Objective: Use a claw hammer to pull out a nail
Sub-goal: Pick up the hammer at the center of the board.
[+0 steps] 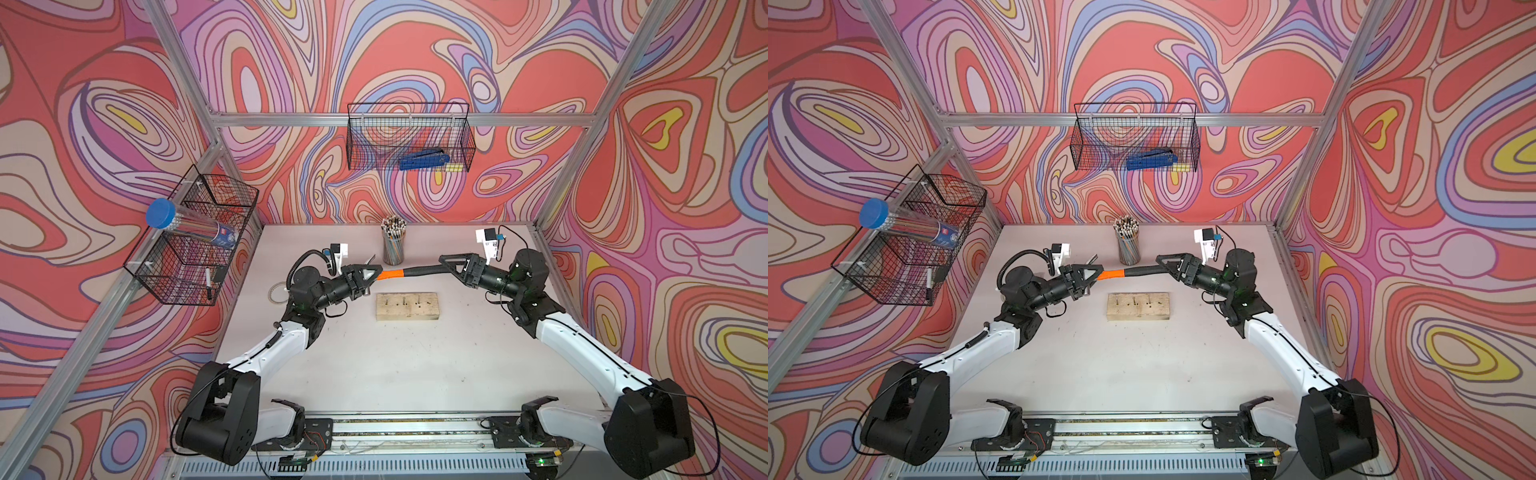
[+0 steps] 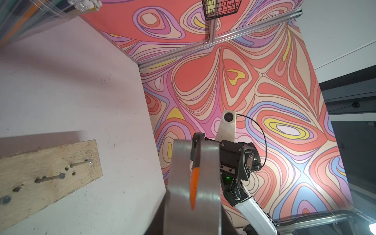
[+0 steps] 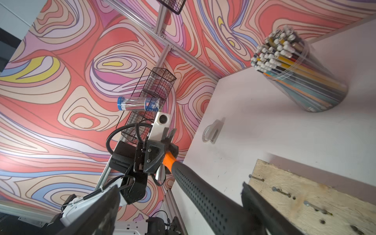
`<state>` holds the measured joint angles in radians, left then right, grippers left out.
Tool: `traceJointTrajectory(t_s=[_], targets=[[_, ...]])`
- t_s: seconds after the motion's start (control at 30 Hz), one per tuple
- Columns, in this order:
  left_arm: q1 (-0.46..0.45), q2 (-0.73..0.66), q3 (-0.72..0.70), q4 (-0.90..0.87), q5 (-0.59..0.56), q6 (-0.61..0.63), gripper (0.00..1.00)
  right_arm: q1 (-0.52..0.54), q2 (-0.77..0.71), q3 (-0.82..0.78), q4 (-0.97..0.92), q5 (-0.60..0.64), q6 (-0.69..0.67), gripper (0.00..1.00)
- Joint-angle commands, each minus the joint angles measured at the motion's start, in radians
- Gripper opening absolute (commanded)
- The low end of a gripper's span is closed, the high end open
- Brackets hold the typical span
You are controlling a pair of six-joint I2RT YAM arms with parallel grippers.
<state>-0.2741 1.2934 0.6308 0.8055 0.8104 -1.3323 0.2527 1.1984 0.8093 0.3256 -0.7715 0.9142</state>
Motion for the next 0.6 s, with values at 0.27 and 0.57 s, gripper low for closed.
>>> traceJointTrajectory(t_s=[0.27, 0.57], targets=[[-0.029, -0.036, -0.003, 0.145, -0.118, -0.006, 0.00, -0.004, 0.027, -0.122, 0.401, -0.031, 0.213, 0.72], [-0.122, 0.037, 0.025, 0.244, -0.135, -0.018, 0.00, 0.028, 0.072, -0.124, 0.508, -0.049, 0.252, 0.64]])
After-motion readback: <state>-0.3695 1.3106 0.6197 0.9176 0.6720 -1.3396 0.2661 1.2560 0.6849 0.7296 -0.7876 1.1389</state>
